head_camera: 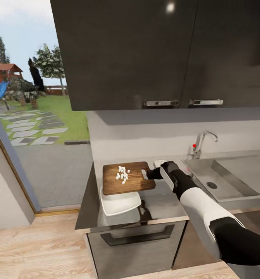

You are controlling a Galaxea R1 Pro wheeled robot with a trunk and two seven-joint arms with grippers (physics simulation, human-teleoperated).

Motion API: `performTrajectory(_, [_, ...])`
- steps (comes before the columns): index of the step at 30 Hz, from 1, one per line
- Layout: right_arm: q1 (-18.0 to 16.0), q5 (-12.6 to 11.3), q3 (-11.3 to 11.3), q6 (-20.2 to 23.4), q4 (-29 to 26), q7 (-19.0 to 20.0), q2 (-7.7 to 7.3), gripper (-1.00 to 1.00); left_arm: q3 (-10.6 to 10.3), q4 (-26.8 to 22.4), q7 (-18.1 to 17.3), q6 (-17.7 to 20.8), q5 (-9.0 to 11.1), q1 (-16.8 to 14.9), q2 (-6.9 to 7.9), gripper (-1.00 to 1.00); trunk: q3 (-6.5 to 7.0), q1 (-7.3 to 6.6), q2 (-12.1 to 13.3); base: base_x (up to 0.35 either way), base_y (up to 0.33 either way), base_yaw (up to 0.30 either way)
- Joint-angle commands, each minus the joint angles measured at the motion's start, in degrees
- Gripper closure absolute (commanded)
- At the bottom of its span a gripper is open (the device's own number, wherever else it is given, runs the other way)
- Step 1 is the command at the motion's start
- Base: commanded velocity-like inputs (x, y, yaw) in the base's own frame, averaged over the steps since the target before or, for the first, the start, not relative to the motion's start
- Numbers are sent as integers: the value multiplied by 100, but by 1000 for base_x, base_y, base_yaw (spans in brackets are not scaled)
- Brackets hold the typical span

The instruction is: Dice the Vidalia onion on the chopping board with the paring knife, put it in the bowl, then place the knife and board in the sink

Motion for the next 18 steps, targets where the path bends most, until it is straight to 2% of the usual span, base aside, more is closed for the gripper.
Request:
performTrajectory(1, [-6, 4, 54, -11, -37, 20, 30, 100, -17, 32, 6, -45, 30, -12, 20, -100, -14, 4, -14, 0, 0, 0])
performTrajectory(4, [-6, 57, -21, -108, 37, 33, 128, 100, -17, 30, 5, -45, 30, -12, 22, -100, -14, 4, -14, 0, 0, 0])
performTrajectory(14, [-6, -438, -279, -65, 158, 20, 447, 100, -18, 30, 4, -45, 30, -12, 35, -100, -14, 4, -14, 0, 0, 0])
performTrajectory(18, [-6, -571, -305, -64, 154, -2, 397, 100, -18, 32, 5, -45, 30, -12, 40, -100, -14, 4, -14, 0, 0, 0])
